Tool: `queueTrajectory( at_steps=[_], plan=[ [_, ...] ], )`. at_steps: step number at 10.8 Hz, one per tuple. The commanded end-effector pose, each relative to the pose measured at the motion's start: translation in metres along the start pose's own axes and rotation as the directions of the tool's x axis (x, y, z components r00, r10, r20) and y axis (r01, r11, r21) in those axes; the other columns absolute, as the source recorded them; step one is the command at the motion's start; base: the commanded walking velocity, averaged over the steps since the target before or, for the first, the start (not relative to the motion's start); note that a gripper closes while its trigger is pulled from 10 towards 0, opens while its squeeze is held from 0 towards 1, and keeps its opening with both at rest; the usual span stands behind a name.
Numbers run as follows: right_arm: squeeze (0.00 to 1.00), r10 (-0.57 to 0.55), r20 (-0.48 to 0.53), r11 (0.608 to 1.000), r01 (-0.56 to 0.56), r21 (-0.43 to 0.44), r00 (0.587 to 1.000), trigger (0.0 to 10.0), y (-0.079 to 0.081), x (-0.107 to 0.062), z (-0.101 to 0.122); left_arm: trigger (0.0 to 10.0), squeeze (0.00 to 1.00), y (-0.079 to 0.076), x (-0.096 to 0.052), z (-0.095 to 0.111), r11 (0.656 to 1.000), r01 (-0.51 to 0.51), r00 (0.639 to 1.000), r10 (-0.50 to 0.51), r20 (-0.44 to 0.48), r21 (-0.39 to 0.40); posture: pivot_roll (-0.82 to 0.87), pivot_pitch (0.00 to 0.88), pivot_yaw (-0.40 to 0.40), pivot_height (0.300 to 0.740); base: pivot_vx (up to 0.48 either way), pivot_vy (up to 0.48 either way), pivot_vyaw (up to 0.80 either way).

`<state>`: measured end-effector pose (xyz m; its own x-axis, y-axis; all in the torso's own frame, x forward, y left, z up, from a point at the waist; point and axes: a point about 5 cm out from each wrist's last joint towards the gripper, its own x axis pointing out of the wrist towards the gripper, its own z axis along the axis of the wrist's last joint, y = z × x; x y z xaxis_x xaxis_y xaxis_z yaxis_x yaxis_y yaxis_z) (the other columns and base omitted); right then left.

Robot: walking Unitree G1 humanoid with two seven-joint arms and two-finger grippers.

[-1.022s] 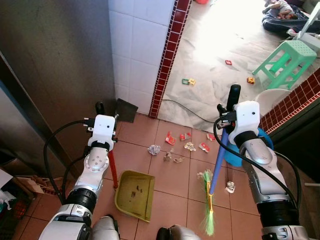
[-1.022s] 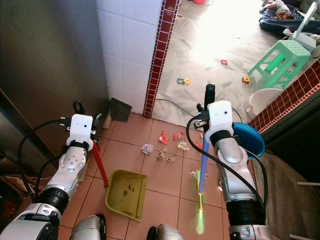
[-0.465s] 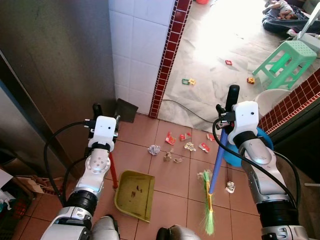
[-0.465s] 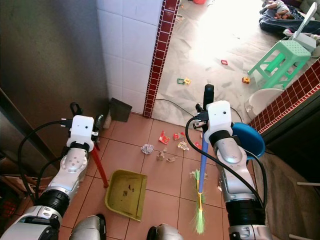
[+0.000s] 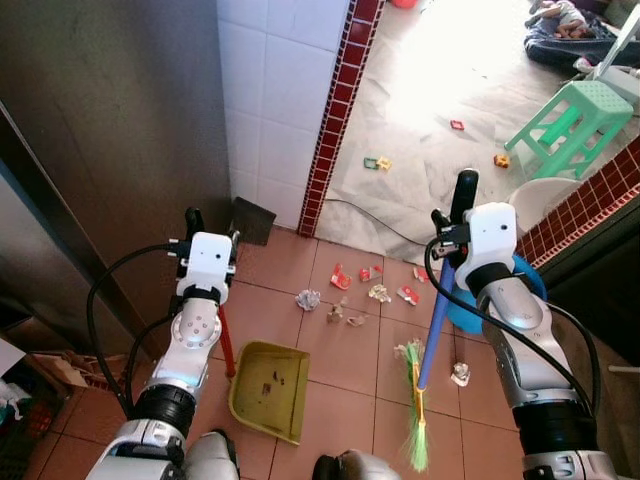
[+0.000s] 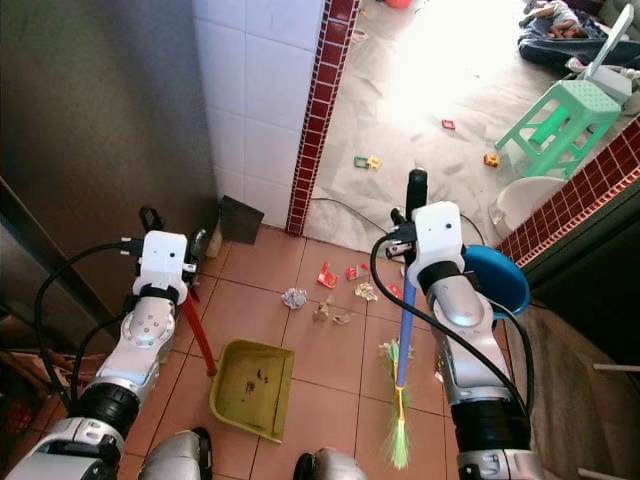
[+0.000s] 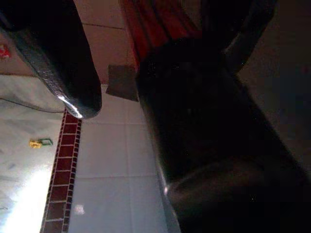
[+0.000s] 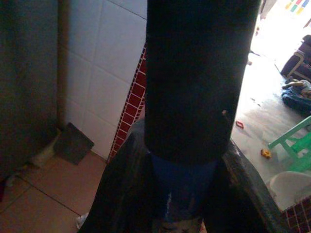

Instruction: Sweep floor

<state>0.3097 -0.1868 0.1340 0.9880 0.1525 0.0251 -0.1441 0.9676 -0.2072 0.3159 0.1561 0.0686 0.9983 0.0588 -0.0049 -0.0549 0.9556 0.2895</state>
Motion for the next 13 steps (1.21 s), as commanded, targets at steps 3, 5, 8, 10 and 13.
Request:
queueTrajectory(
  at_steps=[3, 5, 8, 10, 13],
  plan=[
    [0.0, -0.001, 0.024, 0.999, 0.002, -0.032, 1.0, 10.0, -0.006, 0.002, 0.007, 10.0, 0.0, -0.005, -0.006, -0.002, 1.0, 0.016, 1.0, -0.016, -0.013, -0.008, -0.1, 0.097, -0.189, 0.74, 0.0, 0.0, 0.0],
    [0.0, 0.002, 0.024, 0.999, -0.001, -0.033, 1.0, 10.0, -0.006, 0.003, 0.006, 0.5, 0.0, -0.001, -0.005, 0.003, 1.0, 0.017, 1.0, -0.017, 0.005, -0.002, -0.1, 0.093, -0.19, 0.74, 0.0, 0.0, 0.0],
    [0.0, 0.007, 0.024, 0.999, -0.007, -0.032, 1.0, 10.0, -0.004, 0.004, 0.006, 4.0, 0.0, 0.0, -0.004, 0.008, 1.0, 0.018, 1.0, -0.018, 0.019, -0.002, -0.1, 0.09, -0.191, 0.74, 0.0, 0.0, 0.0],
    [0.0, 0.005, 0.025, 0.999, -0.004, -0.034, 1.0, 10.0, -0.005, 0.004, 0.007, 0.0, 0.0, -0.001, -0.005, 0.006, 0.999, 0.032, 0.999, -0.032, 0.009, -0.01, -0.1, 0.09, -0.19, 0.74, 0.0, 0.0, 0.0],
    [0.0, 0.005, 0.025, 0.999, -0.004, -0.033, 1.0, 10.0, -0.005, 0.004, 0.006, 0.0, 0.0, -0.001, -0.005, 0.006, 0.999, 0.041, 0.999, -0.041, 0.004, -0.011, -0.1, 0.09, -0.188, 0.74, 0.0, 0.0, 0.0]
  ],
)
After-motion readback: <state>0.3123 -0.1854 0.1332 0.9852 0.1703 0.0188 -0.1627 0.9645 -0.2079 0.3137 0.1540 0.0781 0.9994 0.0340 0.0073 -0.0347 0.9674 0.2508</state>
